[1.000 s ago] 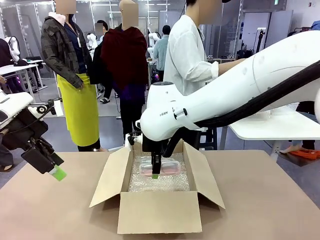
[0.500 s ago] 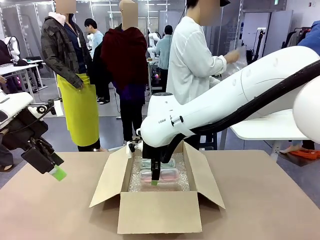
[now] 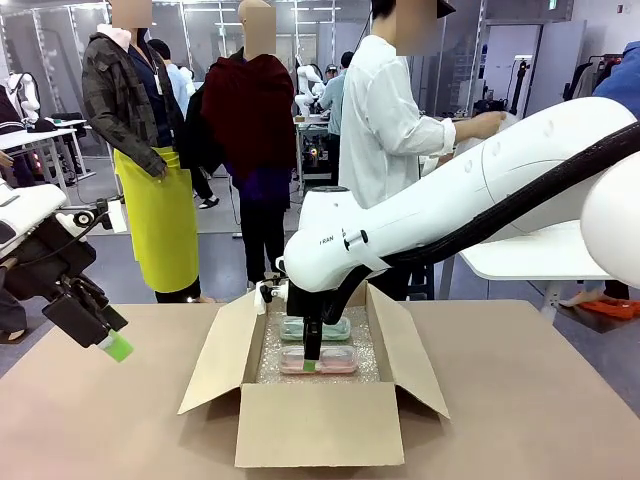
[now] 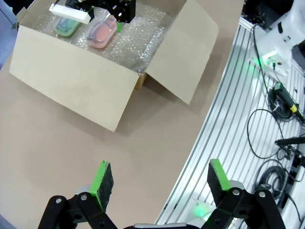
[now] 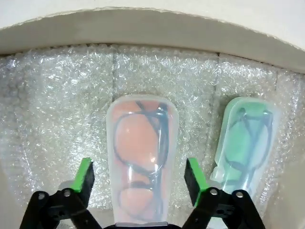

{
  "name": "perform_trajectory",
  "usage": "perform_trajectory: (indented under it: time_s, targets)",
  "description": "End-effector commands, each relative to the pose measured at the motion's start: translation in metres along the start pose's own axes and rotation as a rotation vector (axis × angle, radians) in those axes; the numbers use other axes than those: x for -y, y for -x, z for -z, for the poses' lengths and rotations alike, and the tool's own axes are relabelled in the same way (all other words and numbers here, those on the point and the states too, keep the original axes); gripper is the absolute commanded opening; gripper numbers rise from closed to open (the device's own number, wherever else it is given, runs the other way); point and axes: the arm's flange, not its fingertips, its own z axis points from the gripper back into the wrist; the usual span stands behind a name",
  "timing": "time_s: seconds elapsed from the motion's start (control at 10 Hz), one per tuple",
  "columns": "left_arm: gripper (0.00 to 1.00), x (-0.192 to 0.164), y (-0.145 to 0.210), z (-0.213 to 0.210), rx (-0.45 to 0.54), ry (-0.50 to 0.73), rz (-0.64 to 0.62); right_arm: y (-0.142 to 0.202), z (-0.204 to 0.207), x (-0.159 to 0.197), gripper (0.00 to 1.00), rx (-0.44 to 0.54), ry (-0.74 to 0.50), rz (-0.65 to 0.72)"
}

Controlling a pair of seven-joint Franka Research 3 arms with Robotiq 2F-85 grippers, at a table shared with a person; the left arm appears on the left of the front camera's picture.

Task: Pack the glasses set securely to prepare it for shipping.
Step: Put the Glasses case from the right side of the table into the Package Box, then position the Package Box on the left side of the table.

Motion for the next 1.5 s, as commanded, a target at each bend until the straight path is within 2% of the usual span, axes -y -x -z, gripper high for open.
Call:
perform_trajectory:
  time_s: [0.0, 0.2, 1.4]
  targets:
    - [1.0, -0.0003, 0.0014, -0.0018, 0.012, 0.026, 0.016, 0.0009, -0.0025, -0.006, 1.0, 0.028, -0.021, -0.02]
    - [1.0, -0.0003, 0.0014, -0.0018, 0.012, 0.026, 0.016, -0.0007, -0.0002, -0.0005, 1.0, 0.002, -0.001, -0.001]
    - [1.0, -0.0003, 0.0014, -0.0018, 0.012, 0.026, 0.016, -0.0004, 0.0002, -0.0003, 1.0, 0.002, -0.002, 0.0]
